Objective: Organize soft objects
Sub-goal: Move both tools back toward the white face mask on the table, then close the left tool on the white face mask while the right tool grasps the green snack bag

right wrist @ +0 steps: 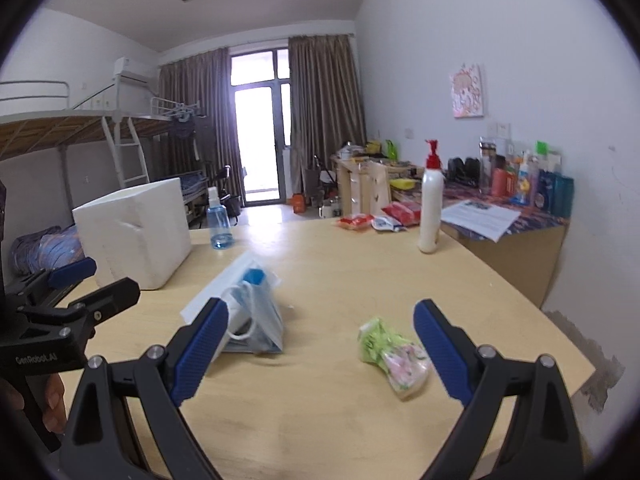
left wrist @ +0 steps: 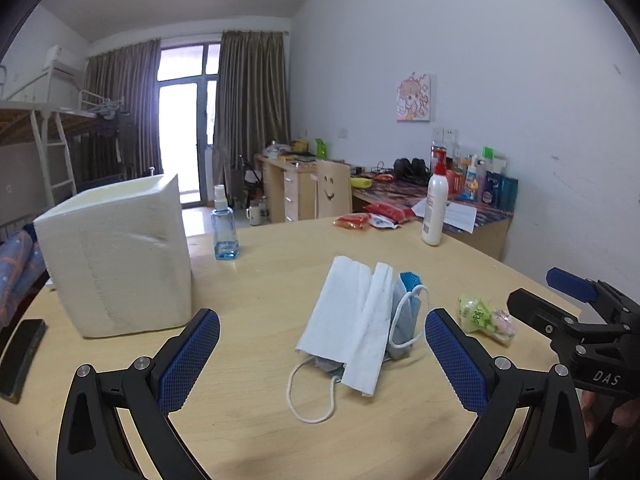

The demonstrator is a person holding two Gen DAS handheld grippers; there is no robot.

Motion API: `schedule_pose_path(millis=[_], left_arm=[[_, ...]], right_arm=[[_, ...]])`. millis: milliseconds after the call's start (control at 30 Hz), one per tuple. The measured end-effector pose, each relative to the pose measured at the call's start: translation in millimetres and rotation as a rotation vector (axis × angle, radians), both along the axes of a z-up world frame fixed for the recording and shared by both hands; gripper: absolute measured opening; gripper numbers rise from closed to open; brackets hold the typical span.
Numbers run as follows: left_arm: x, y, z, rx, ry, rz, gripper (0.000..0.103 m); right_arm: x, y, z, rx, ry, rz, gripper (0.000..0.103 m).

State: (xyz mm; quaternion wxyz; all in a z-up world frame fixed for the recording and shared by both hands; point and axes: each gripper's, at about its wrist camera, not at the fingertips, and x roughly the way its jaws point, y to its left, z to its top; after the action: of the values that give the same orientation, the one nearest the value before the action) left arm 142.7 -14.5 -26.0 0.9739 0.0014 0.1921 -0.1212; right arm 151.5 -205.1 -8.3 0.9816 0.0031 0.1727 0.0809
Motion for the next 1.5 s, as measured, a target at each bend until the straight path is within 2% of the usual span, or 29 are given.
schedule_pose_path(millis=[200, 500, 700, 833, 1100, 1167, 1233, 1267, 1333, 1500], left_arm=[[18.2, -5.4, -8.2, -0.001, 0.07, -0.043, 0.103], [45.6, -21.9, -23.9, 0.052, 0.152, -0.086, 0.103], [61.5, -29.3, -32.1, 0.1, 0.216, -0.111, 0.087], [65.3, -37.0, -39.7, 0.172, 0.238, -0.13, 0.082], [73.9, -40.1, -44.2, 0.207, 0.275, -0.146, 0.074], [76.2, -41.2, -45.4, 0.21, 0.281, -0.149, 0.07], [79.1, -41.3, -47.3, 0.214, 0.297, -0.145, 0.055], [80.9, -41.3, -48.6, 0.211, 0.312, -0.143, 0.05], [85.6, -40.2, -50.6, 0.202, 0.333, -0.141, 0.033], [79.3, -32.7, -44.9, 0.164, 0.3, -0.14, 0.024]], right_arm=[[8.1, -10.2, -8.1, 0.0, 0.026, -0.007, 0.096], [24.3, -21.6, -20.0, -0.002, 0.083, -0.031, 0.096], [33.0, -27.8, -27.7, 0.006, 0.115, -0.044, 0.096], [34.2, -29.2, -30.7, 0.014, 0.126, -0.039, 0.096], [38.0, -29.0, -34.6, 0.027, 0.147, -0.033, 0.096], [39.2, -29.6, -35.2, 0.028, 0.153, -0.033, 0.096], [40.4, -31.0, -35.8, 0.031, 0.157, -0.034, 0.096], [40.6, -31.7, -36.2, 0.032, 0.159, -0.035, 0.096], [41.2, -33.8, -36.7, 0.036, 0.163, -0.038, 0.096], [41.1, -36.0, -37.3, 0.035, 0.171, -0.058, 0.096]])
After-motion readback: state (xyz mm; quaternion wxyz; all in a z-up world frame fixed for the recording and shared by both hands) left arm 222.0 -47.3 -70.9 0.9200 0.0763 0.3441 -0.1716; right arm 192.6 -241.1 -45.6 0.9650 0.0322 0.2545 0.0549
